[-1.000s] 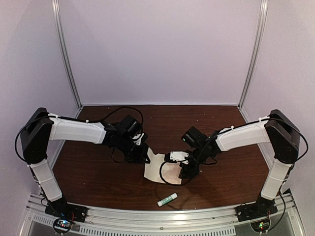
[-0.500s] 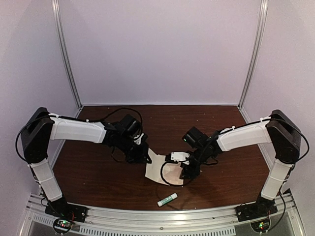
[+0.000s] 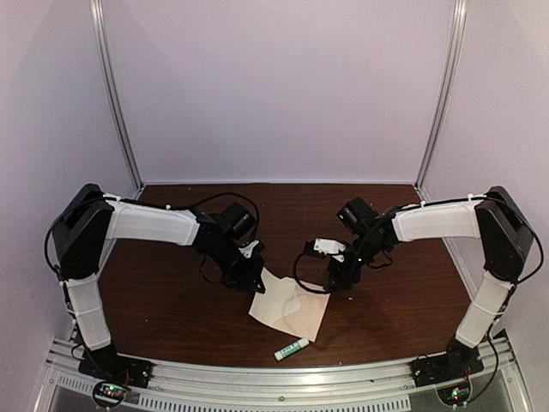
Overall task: Place the letter into the envelope and seal it
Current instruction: Place the 1/2-folded letter in the envelope.
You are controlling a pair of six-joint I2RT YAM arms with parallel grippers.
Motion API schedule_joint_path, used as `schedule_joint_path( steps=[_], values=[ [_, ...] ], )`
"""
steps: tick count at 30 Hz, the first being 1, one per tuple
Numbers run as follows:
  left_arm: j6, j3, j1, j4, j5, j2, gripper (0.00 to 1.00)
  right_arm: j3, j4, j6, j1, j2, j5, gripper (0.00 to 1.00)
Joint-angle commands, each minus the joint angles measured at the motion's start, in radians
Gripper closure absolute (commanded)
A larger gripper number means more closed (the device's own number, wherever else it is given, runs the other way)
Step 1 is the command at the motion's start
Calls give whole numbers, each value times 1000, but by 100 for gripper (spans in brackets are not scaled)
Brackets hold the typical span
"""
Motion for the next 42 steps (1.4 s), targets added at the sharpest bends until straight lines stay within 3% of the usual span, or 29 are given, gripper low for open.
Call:
schedule_joint_path(
  steps=[1,12,22,33,42],
  values=[
    [108,42,5,-34,-36,-3,100,12,29,-7,2,48,-12,33],
    [292,141,5,-123,-106,41,100,2,105,68,31,144,165,37],
    [196,154,17,-163,-142,20,100,-26,46,165,34,147,329,49],
    [139,130,35,-174,-108,33,100,-39,-28,238,35,88,314,48],
    [191,159,35,-89,-18,38,100,-35,-3,238,37,36,191,48]
  ],
)
